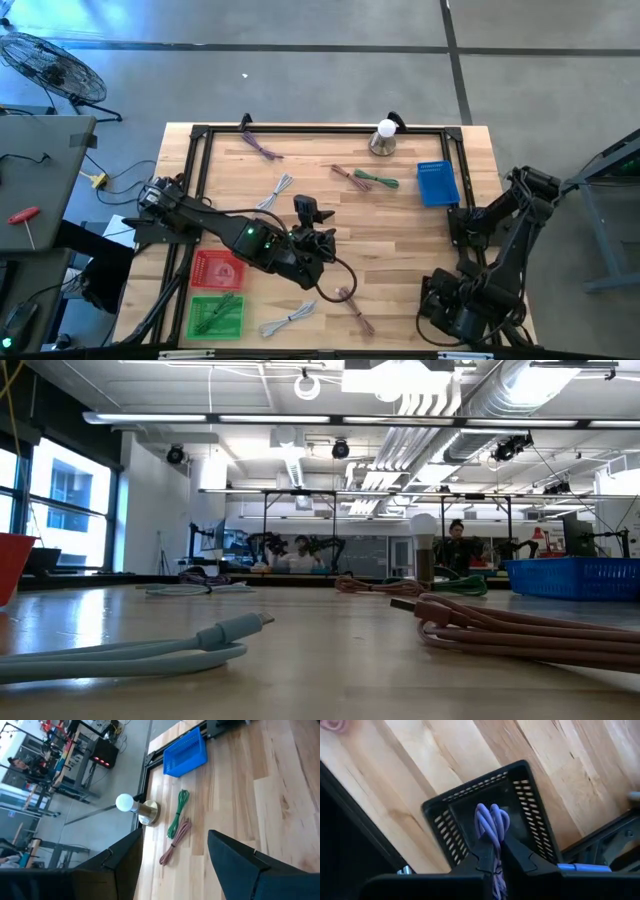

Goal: Pick & Place USB Port
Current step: Put the bottom purple charger cable into the black bin, then put the top pink charger cable into the red bin

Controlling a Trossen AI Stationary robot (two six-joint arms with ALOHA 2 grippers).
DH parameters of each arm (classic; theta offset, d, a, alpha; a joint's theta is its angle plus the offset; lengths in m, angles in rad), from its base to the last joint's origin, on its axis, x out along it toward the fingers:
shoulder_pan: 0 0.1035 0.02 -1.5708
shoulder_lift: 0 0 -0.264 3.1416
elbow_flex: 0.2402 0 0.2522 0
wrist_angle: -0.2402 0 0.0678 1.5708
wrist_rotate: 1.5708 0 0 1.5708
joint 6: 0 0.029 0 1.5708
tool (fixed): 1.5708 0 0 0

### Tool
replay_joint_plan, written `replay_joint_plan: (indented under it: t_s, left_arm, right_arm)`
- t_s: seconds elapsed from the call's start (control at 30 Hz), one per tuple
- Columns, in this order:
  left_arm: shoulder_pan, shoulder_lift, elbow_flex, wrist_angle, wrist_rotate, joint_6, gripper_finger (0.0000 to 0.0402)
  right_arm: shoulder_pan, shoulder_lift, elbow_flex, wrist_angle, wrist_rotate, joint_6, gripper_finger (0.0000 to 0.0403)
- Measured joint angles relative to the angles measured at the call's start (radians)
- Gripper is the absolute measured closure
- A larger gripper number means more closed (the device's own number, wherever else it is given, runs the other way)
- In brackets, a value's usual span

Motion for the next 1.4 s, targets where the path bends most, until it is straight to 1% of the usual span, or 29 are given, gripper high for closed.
replay_joint_plan:
  t_s: [0.27, 0.37, 0.47, 0.53, 0.63, 0.73, 0.8, 0.87, 0.93, 0.97, 1.03, 1.1, 1.17, 1.27, 1.4]
  left_arm:
    - [0.036, 0.000, 0.000, 0.000, 0.007, 0.020, 0.0186]
    - [0.059, 0.000, 0.000, 0.000, 0.043, 0.018, 0.0186]
    - [0.075, 0.000, 0.000, 0.000, 0.086, 0.011, 0.0186]
    - [0.080, 0.000, 0.000, 0.000, 0.087, 0.012, 0.0186]
    - [0.077, 0.000, 0.000, -0.001, 0.066, 0.023, 0.0186]
    - [0.067, -0.008, 0.009, -0.013, 0.045, 0.019, 0.0186]
    - [0.056, -0.020, 0.022, -0.040, 0.014, 0.004, 0.0186]
    - [0.041, -0.025, 0.040, -0.072, -0.021, -0.034, 0.0186]
    - [0.016, -0.031, 0.057, -0.143, -0.048, -0.091, 0.0186]
    - [0.002, -0.033, 0.066, -0.182, -0.056, -0.125, 0.0186]
    - [-0.021, -0.041, 0.083, -0.228, -0.070, -0.197, 0.0186]
    - [-0.052, -0.054, 0.090, -0.309, -0.086, -0.276, 0.0186]
    - [-0.076, -0.063, 0.093, -0.358, -0.112, -0.354, 0.0186]
    - [-0.111, -0.075, 0.092, -0.451, -0.122, -0.468, 0.0186]
    - [-0.144, -0.075, 0.092, -0.557, -0.124, -0.598, 0.0186]
  right_arm:
    - [-0.003, -0.001, -0.005, 0.007, 0.017, 0.026, 0.0288]
    - [-0.003, -0.001, -0.005, 0.009, 0.014, 0.026, 0.0259]
    - [-0.007, -0.003, -0.005, 0.006, 0.009, 0.026, 0.0240]
    - [-0.016, -0.010, -0.004, 0.002, 0.014, 0.012, 0.0236]
    - [-0.046, -0.035, -0.004, 0.004, 0.060, -0.076, 0.0238]
    - [-0.100, -0.081, -0.004, 0.004, 0.151, -0.216, 0.0246]
    - [-0.148, -0.118, -0.002, 0.007, 0.232, -0.329, 0.0253]
    - [-0.202, -0.159, -0.002, 0.008, 0.314, -0.451, 0.0259]
    - [-0.265, -0.202, -0.002, 0.019, 0.386, -0.584, 0.0265]
    - [-0.299, -0.224, -0.002, 0.032, 0.410, -0.656, 0.0268]
    - [-0.376, -0.263, -0.002, 0.071, 0.426, -0.808, 0.0273]
    - [-0.466, -0.292, -0.002, 0.131, 0.410, -0.961, 0.0278]
    - [-0.556, -0.312, -0.002, 0.205, 0.355, -1.096, 0.0282]
    - [-0.700, -0.317, -0.002, 0.309, 0.219, -1.309, 0.0286]
    - [-0.897, -0.304, -0.002, 0.410, 0.055, -1.518, 0.0291]
